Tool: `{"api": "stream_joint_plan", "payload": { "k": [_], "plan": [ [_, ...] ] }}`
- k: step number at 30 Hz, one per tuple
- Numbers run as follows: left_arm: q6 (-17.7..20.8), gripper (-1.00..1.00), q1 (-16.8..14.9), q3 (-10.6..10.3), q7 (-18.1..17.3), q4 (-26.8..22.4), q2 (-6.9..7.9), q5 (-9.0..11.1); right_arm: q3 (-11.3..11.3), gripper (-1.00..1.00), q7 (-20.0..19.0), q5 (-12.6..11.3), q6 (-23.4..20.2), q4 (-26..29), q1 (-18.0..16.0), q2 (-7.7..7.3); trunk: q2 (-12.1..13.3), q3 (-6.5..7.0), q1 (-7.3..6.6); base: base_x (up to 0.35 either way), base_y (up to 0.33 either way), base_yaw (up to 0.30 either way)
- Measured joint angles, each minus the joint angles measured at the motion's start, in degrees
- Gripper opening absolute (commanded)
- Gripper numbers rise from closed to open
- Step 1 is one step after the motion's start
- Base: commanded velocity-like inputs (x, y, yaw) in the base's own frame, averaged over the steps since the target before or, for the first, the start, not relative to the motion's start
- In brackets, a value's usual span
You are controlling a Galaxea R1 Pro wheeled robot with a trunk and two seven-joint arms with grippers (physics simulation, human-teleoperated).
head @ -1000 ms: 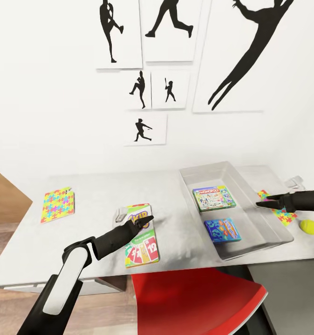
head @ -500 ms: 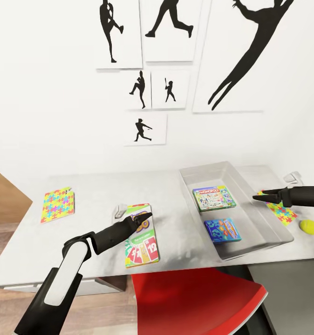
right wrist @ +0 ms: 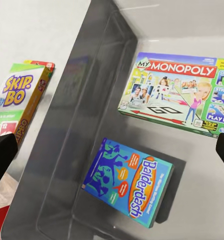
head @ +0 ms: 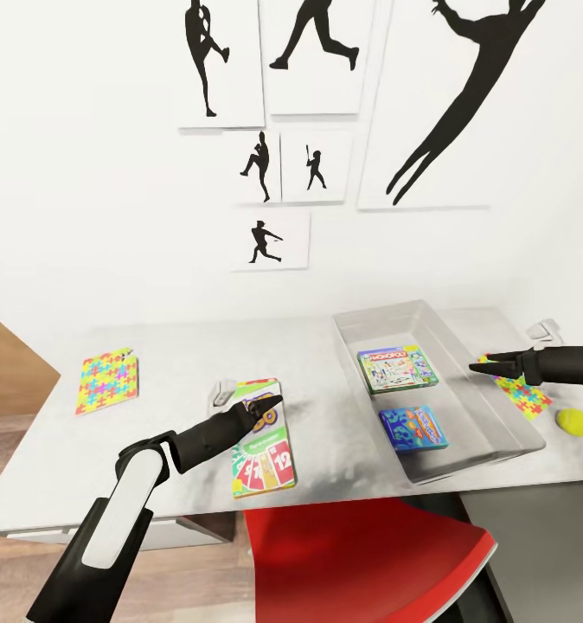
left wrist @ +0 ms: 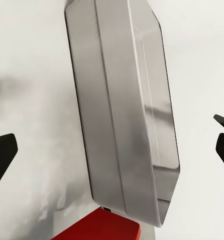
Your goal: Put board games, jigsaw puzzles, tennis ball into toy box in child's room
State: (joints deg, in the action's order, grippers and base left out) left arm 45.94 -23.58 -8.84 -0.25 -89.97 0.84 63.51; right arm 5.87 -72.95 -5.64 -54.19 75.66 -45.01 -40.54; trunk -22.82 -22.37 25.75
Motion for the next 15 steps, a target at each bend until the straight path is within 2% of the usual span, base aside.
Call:
{"api": "stream_joint_plan", "payload": {
  "k": [15],
  "plan": [
    [0.0, 1.00, 0.0, 0.0, 0.0, 0.0, 0.00, 0.0, 0.0, 1.00, 0.0, 0.0, 0.0, 0.0, 0.0, 0.00, 0.0, 0.00, 0.00, 0.000, 0.000, 0.000]
  ]
}}
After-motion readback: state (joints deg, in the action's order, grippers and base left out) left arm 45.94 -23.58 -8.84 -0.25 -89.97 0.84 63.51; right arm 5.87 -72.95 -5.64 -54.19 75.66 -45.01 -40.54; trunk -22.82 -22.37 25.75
